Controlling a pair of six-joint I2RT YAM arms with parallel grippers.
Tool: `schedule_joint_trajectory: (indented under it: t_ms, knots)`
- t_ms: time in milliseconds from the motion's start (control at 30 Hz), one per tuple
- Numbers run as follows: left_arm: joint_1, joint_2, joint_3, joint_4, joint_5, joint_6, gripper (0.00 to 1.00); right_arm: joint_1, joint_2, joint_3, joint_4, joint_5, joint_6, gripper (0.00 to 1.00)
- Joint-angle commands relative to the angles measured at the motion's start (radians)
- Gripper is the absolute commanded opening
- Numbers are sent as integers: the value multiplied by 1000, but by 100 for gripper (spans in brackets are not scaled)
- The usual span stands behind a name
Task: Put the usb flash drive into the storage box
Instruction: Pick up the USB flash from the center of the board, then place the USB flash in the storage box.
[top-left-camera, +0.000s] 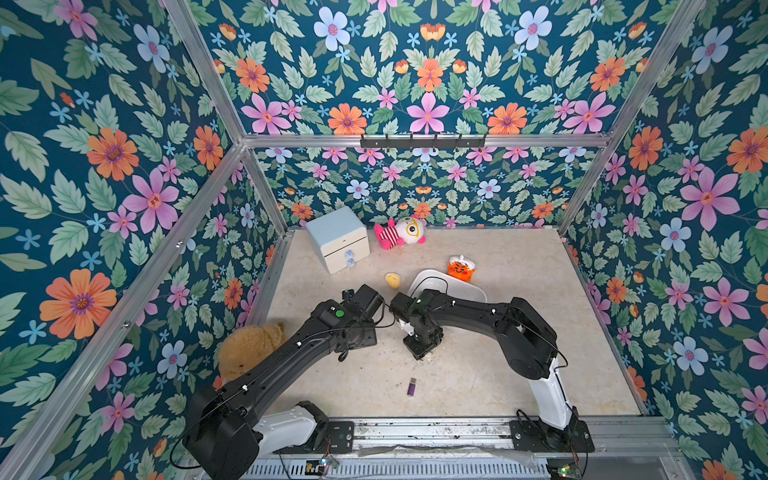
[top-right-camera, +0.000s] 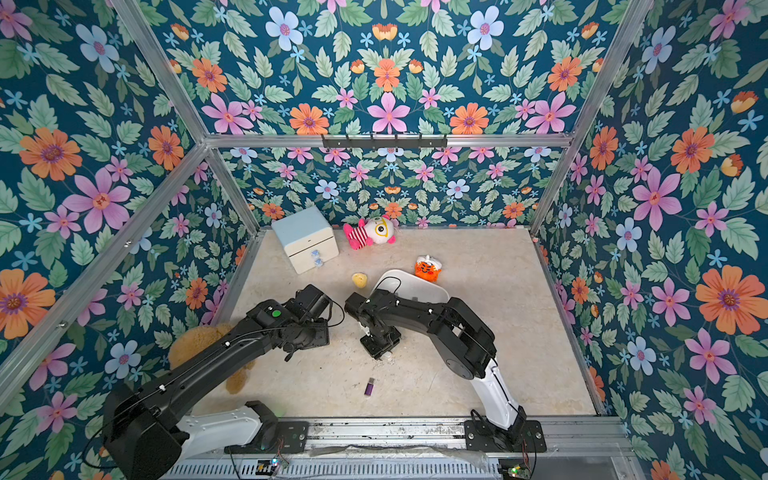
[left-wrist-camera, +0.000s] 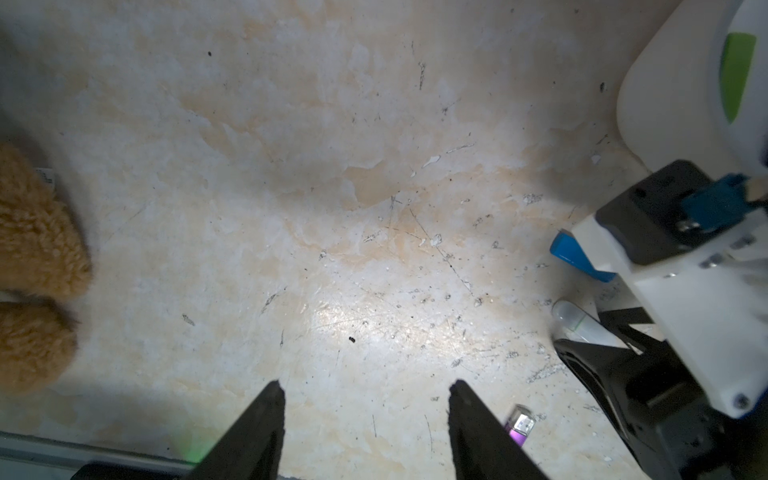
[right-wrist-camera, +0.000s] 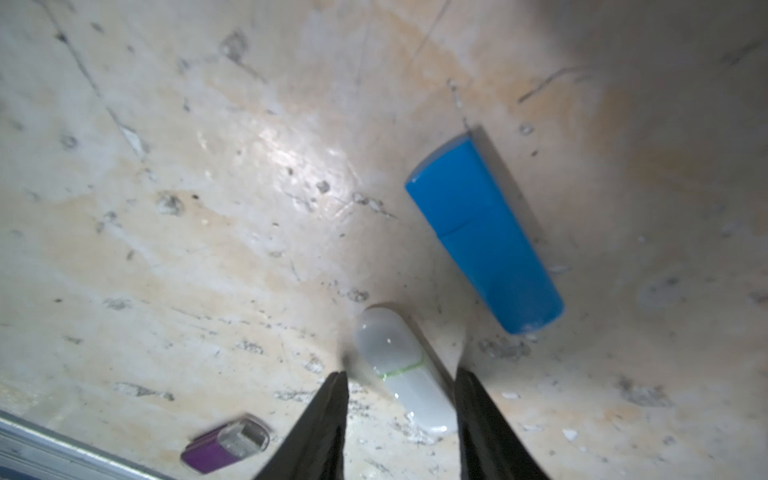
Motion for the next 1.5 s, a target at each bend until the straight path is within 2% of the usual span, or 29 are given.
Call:
schedule_joint_trajectory:
  t_ms: [0, 300, 433, 533, 800, 1100, 1267, 1467]
  knots:
    - [1, -5, -5, -2, -11, -2, 66, 7, 8, -4, -26, 1, -1, 43]
    - [1, -20, -27, 7, 20, -2, 66, 8, 12, -7, -33, 13, 13, 28]
    - [-2, -50, -70, 21, 69, -4, 66, 9, 4, -16, -37, 19, 21, 16]
    - [-12, -73, -109, 36, 104, -13, 66, 10, -6, -29, -35, 20, 30, 1]
    - [-89, -67, -142, 85, 138, -50, 65, 7, -94, -41, -23, 47, 103, 0]
    - [-167, -61, -176, 127, 147, -86, 64, -33, -221, 44, -113, 162, 190, 0]
    - [-241, 9, -173, 209, 149, -110, 63, -109, -312, 57, -176, 238, 220, 0]
    - [-318, 165, -130, 293, 183, -94, 62, -232, -470, -38, -194, 274, 234, 0]
